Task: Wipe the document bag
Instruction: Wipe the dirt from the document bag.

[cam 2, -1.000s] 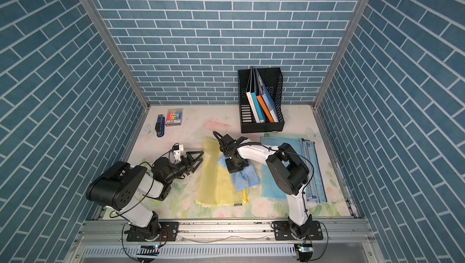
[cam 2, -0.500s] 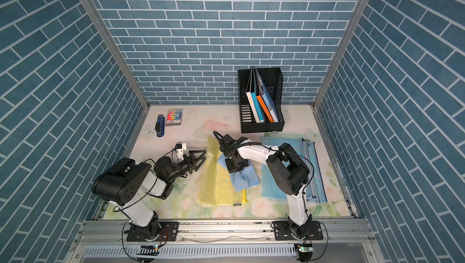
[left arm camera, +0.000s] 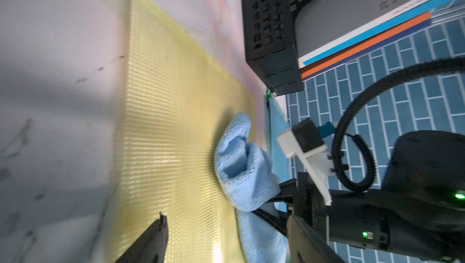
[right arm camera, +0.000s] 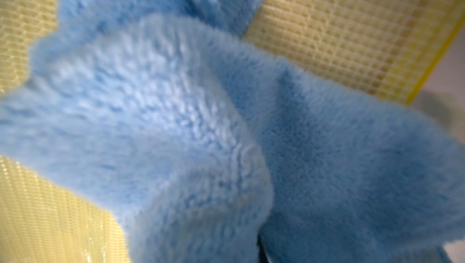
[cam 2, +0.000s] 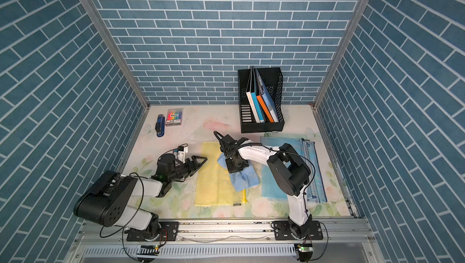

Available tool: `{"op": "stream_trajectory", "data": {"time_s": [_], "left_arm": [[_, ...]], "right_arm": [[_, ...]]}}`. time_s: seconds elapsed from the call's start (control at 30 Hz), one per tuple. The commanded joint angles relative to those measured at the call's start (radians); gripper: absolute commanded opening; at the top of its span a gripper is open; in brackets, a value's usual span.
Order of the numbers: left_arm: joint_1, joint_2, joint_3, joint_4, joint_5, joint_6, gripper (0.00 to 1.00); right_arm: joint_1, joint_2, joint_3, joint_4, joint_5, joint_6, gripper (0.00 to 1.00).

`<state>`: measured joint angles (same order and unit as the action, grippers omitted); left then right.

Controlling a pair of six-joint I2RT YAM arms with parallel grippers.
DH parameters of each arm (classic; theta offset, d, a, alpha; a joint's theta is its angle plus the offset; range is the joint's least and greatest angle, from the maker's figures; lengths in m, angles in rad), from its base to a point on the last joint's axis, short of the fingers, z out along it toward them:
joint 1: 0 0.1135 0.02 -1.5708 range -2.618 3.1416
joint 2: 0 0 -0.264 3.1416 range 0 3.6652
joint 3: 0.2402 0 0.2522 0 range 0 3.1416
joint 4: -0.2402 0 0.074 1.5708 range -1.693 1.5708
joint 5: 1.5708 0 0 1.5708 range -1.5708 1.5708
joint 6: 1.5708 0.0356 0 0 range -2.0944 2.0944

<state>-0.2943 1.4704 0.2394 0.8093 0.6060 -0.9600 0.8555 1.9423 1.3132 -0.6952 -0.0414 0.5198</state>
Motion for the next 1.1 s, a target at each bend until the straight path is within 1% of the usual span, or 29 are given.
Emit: {"op": "stream_trajectory", "data": {"time_s": [0.0, 0.07, 0.2, 0.3, 0.43, 0.57, 0.7, 0.8, 0.93, 1.07], "left_arm": [[-0.002, -0.046, 0.013, -0.267, -0.083, 0.099, 0.8], [-0.002, -0.091, 0.025, -0.379, -0.141, 0.134, 0.8], [-0.002, -0.187, 0.052, -0.526, -0.231, 0.182, 0.8], [-0.003, -0.196, 0.075, -0.608, -0.266, 0.216, 0.81], [-0.023, -0.131, 0.075, -0.57, -0.227, 0.207, 0.81], [-0.075, -0.061, 0.082, -0.538, -0.229, 0.202, 0.81], [-0.095, 0.004, 0.059, -0.422, -0.181, 0.155, 0.81], [-0.096, 0.054, 0.024, -0.266, -0.123, 0.094, 0.81], [-0.096, 0.105, -0.031, -0.013, -0.051, 0.0, 0.81], [-0.096, 0.127, -0.046, 0.152, -0.024, -0.071, 0.81]], "right_arm": [[0.016, -0.006, -0.048, -0.033, -0.024, 0.025, 0.0], [0.015, -0.017, -0.063, -0.026, -0.023, 0.028, 0.0], [0.015, -0.022, -0.078, -0.02, -0.026, 0.033, 0.0], [0.015, -0.024, -0.085, -0.01, -0.028, 0.037, 0.0], [0.016, -0.019, -0.086, 0.002, -0.036, 0.043, 0.0], [0.022, -0.017, -0.085, 0.009, -0.038, 0.051, 0.0], [0.031, -0.011, -0.09, 0.023, -0.042, 0.063, 0.0], [0.038, -0.003, -0.091, 0.036, -0.043, 0.072, 0.0], [0.045, 0.013, -0.086, 0.048, -0.043, 0.082, 0.0], [0.051, 0.024, -0.08, 0.052, -0.075, 0.085, 0.0]]}}
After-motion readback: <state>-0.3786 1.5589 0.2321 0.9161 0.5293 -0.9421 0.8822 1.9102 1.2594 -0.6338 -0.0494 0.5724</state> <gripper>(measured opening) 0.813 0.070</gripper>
